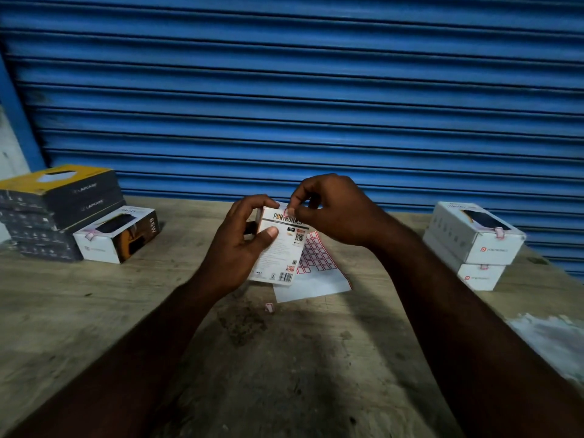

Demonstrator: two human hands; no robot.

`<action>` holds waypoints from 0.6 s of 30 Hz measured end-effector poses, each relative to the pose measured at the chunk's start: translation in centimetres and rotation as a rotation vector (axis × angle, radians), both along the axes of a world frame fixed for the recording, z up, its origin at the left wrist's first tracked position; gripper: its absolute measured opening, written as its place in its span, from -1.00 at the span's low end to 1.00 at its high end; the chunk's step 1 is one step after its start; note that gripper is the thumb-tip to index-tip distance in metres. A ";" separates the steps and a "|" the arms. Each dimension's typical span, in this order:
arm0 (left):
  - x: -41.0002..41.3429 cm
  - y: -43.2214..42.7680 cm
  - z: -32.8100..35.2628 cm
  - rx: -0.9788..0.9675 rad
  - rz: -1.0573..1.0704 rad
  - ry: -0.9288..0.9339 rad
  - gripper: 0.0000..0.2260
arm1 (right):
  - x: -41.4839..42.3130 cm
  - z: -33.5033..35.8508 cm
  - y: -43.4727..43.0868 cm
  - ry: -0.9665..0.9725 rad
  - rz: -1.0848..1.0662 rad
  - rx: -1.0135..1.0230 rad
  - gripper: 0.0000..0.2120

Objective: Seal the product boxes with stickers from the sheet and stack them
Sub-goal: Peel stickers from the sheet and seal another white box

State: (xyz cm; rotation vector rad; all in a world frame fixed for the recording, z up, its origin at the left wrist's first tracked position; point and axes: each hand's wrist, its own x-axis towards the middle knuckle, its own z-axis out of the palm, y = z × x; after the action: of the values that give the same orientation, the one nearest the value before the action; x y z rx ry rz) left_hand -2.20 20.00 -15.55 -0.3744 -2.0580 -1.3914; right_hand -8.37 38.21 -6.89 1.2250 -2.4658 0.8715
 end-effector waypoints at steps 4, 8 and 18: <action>0.1 0.1 0.1 -0.001 -0.008 0.005 -0.70 | 0.0 -0.1 -0.1 0.023 -0.003 0.000 -0.96; 0.2 0.3 0.1 0.007 -0.004 -0.003 -0.68 | 0.0 -0.2 -0.1 0.034 -0.007 0.006 -0.97; 0.1 0.5 0.0 0.068 -0.013 -0.003 -0.69 | 0.2 -0.5 -0.5 0.058 -0.041 -0.035 -0.92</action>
State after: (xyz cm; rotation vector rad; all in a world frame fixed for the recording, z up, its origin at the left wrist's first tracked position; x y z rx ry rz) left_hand -2.09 20.50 -15.51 -0.3575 -2.0080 -1.4665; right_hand -8.12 37.75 -7.39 1.1673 -2.4110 0.8527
